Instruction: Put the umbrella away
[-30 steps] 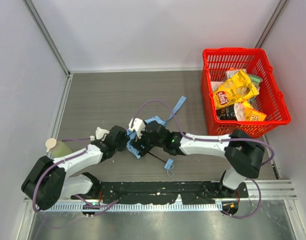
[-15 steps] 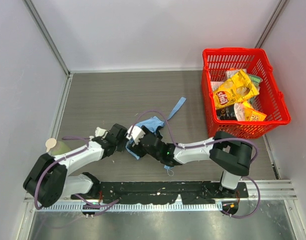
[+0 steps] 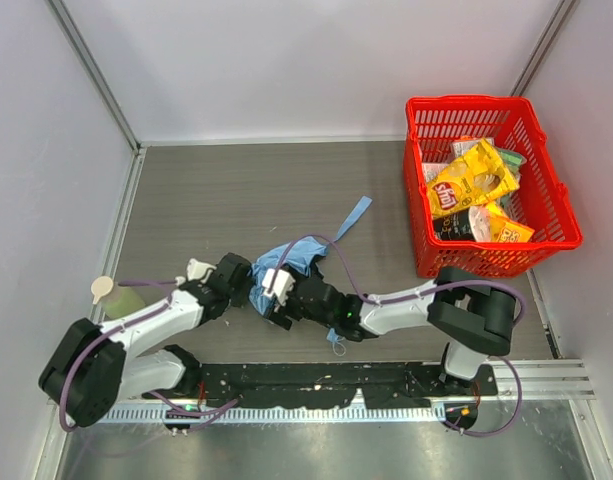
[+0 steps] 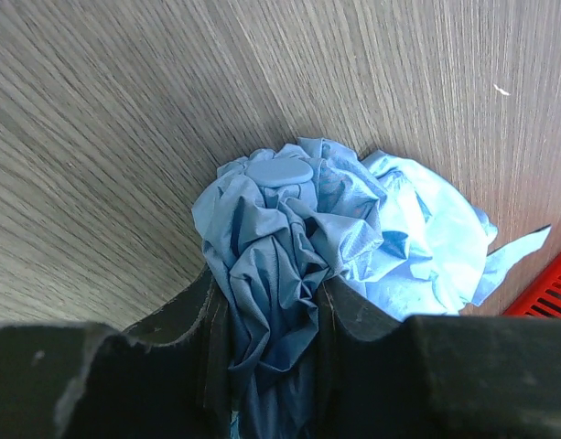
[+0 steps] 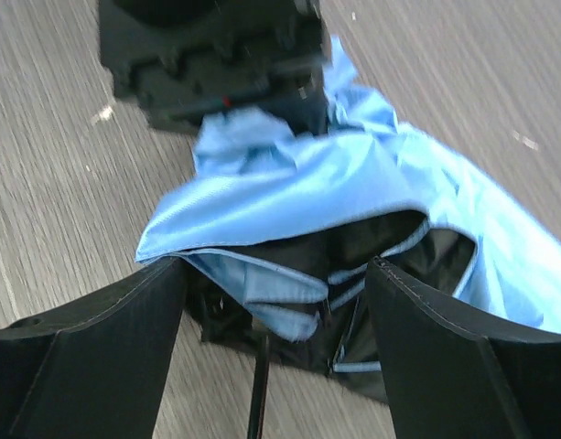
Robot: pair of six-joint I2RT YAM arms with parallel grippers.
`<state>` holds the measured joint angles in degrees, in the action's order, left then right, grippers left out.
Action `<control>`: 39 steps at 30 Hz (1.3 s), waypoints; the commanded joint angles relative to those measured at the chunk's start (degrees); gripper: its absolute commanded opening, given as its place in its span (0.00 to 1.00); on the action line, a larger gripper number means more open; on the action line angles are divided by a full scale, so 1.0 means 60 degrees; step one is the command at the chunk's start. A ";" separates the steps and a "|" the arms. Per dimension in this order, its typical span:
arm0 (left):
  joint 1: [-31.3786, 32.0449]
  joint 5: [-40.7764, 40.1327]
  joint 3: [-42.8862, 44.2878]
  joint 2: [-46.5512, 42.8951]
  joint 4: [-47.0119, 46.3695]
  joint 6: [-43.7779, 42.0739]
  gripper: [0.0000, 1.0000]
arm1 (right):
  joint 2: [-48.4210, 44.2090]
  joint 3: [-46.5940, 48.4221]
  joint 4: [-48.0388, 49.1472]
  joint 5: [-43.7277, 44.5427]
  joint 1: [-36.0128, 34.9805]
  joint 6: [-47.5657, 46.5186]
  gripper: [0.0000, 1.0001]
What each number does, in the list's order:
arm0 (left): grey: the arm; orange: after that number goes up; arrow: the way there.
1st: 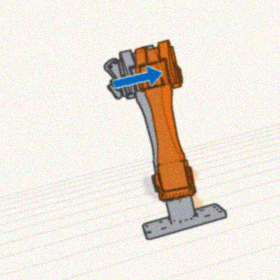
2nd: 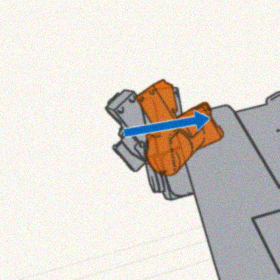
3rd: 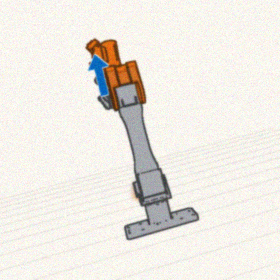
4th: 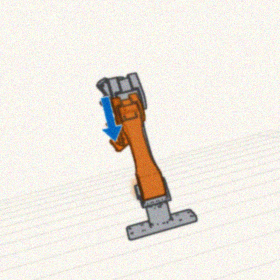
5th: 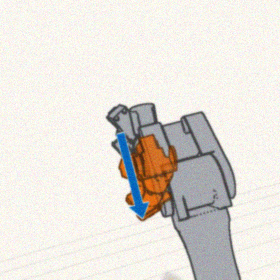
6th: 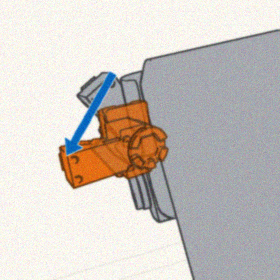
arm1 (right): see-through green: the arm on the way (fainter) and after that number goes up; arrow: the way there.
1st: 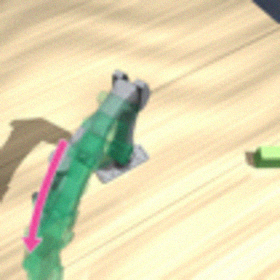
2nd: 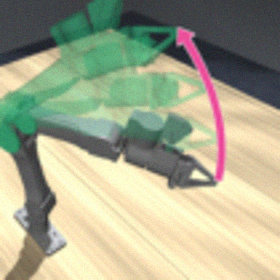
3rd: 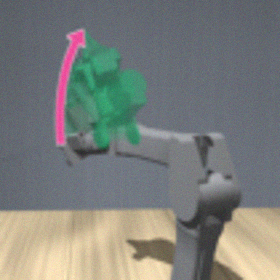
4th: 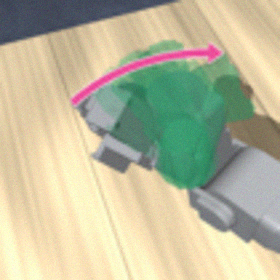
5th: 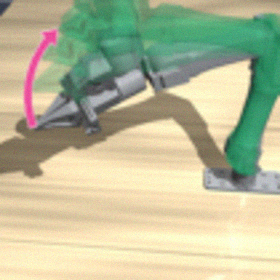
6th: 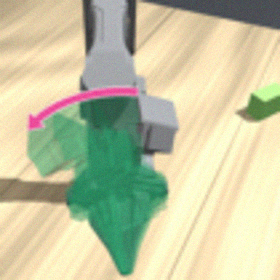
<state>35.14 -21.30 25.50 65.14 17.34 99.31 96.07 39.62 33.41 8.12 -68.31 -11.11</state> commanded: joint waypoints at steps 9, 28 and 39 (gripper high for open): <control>-0.0114 0.0488 0.0263 -0.0149 0.0377 -0.0379 0.00 | 0.1067 0.1805 -0.0468 -0.0666 -0.0187 -0.1165 0.81; -0.0055 0.0490 0.0044 -0.0370 0.0524 0.0427 0.00 | 0.3792 0.1572 0.0656 0.2897 0.0119 0.1543 0.01; -0.0040 -0.1048 -0.0981 -0.1569 -0.1571 -0.1052 0.67 | 0.3749 0.0664 0.1375 -0.2164 0.1993 0.3667 0.01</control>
<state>34.24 -24.45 21.65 60.53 13.23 96.25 114.78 47.22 50.37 6.92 -65.06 0.23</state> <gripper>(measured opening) 0.537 0.455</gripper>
